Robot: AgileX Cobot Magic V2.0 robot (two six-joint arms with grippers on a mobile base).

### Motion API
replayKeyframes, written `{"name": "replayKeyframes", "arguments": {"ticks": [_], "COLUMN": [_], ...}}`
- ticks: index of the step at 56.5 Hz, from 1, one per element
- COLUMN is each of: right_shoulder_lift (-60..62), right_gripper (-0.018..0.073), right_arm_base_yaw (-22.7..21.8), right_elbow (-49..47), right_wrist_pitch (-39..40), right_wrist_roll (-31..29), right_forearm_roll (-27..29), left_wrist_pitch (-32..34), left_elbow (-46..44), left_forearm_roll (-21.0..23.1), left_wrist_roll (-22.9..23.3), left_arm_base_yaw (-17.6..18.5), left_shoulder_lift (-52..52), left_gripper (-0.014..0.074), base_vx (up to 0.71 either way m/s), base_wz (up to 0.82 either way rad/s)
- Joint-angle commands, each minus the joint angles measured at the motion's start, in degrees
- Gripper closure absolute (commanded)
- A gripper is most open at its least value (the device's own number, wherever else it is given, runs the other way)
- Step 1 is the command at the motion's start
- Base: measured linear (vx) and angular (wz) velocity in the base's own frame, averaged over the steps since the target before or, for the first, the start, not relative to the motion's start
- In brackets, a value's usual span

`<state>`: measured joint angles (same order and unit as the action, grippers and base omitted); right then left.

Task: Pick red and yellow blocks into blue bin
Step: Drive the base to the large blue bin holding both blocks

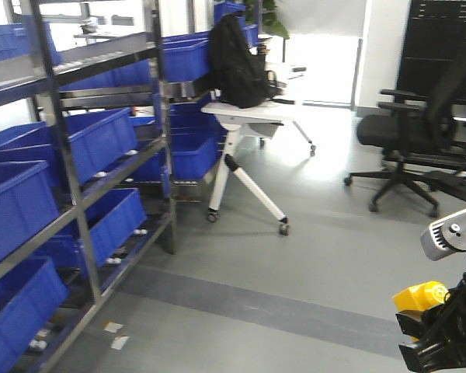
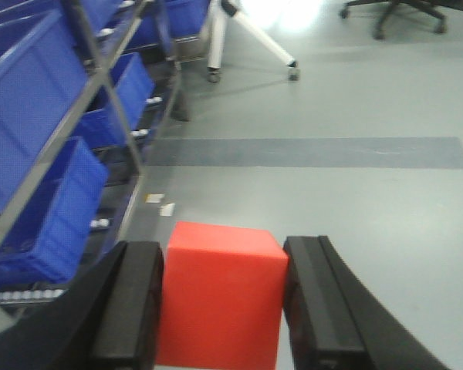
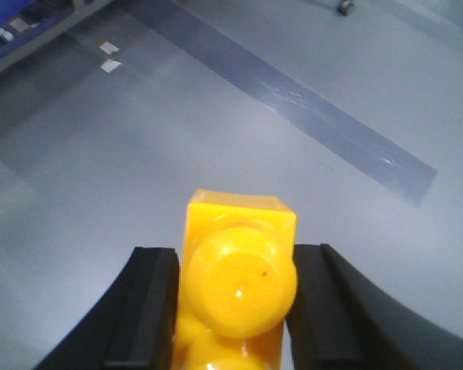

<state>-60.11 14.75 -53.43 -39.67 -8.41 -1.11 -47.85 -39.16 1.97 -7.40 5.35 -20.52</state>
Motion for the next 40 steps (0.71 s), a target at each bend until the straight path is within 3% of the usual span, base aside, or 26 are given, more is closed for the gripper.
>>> {"name": "replayKeyframes", "arguments": {"ticks": [1, 40], "right_shoulder_lift": [1.08, 1.08], "right_gripper": [0.0333, 0.0333], "right_arm_base_yaw": [0.08, 0.08], "right_elbow": [-1.72, -1.72], "right_wrist_pitch": [3.78, 3.78], "right_wrist_roll": [-0.21, -0.21], "right_forearm_roll": [-0.39, -0.39], "left_wrist_pitch": [4.92, 4.92], "left_elbow": [-1.33, -1.33], "left_forearm_roll": [0.29, 0.29], "left_wrist_roll": [0.49, 0.49], "left_arm_base_yaw": [0.29, 0.29], "left_shoulder_lift": [-0.87, -0.87], "left_gripper": [0.0325, 0.0325], "base_vx": [0.25, 0.18], "base_wz": [0.41, 0.47]}}
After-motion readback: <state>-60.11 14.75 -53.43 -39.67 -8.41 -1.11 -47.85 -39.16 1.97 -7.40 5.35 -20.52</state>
